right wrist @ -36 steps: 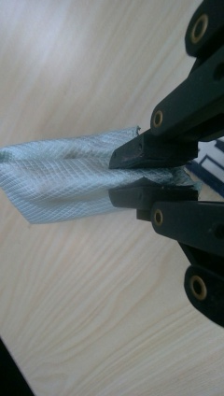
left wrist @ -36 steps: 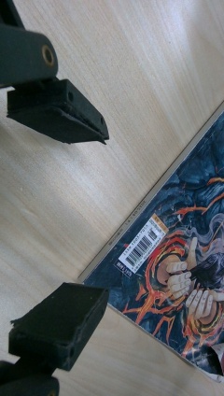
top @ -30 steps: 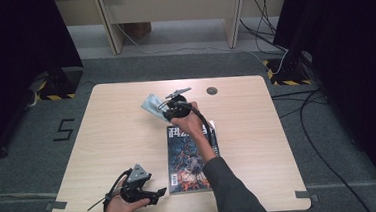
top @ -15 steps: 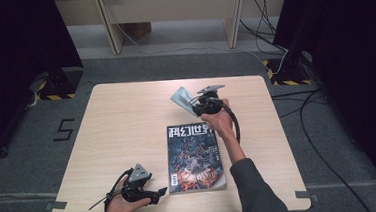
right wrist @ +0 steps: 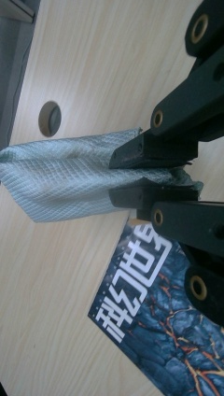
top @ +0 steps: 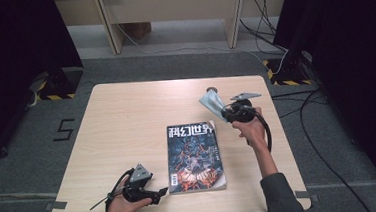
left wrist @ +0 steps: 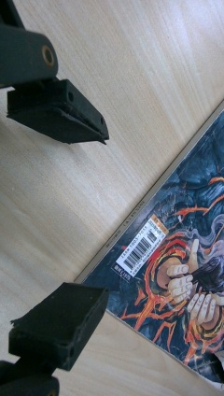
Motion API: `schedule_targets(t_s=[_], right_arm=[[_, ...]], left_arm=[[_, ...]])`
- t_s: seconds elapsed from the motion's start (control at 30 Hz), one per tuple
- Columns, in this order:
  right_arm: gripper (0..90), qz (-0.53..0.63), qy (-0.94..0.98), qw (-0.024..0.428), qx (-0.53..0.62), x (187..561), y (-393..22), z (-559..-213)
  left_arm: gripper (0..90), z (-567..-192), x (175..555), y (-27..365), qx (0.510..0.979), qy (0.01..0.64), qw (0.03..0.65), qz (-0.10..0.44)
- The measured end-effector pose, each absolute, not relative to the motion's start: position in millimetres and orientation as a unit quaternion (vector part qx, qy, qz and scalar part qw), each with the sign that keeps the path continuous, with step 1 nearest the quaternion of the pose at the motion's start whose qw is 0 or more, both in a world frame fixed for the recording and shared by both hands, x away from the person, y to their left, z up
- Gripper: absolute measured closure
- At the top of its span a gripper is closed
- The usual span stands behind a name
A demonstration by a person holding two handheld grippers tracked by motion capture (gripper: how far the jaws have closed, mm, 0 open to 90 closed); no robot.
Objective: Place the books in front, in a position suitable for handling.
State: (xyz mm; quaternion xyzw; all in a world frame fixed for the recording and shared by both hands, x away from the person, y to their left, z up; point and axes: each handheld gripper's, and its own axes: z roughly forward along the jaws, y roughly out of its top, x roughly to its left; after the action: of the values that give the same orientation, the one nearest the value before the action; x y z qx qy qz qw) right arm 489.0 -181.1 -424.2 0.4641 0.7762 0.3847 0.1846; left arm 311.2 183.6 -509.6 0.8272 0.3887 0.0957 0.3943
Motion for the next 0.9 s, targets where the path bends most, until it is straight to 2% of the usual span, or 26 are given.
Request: schedule_targets(t_s=[0.57, 0.9], right_arm=[[81.0, 0.376, 0.769, 0.19, 0.481, 443.7, -224.2, -446.5], [81.0, 0.353, 0.766, 0.189, 0.502, 406.9, -254.1, -467.3]], left_arm=[[19.8, -506.7, 313.7, 182.1, 0.828, 0.386, 0.395, 0.1], [19.7, -506.3, 319.0, 167.9, 0.83, 0.376, 0.399, 0.1]])
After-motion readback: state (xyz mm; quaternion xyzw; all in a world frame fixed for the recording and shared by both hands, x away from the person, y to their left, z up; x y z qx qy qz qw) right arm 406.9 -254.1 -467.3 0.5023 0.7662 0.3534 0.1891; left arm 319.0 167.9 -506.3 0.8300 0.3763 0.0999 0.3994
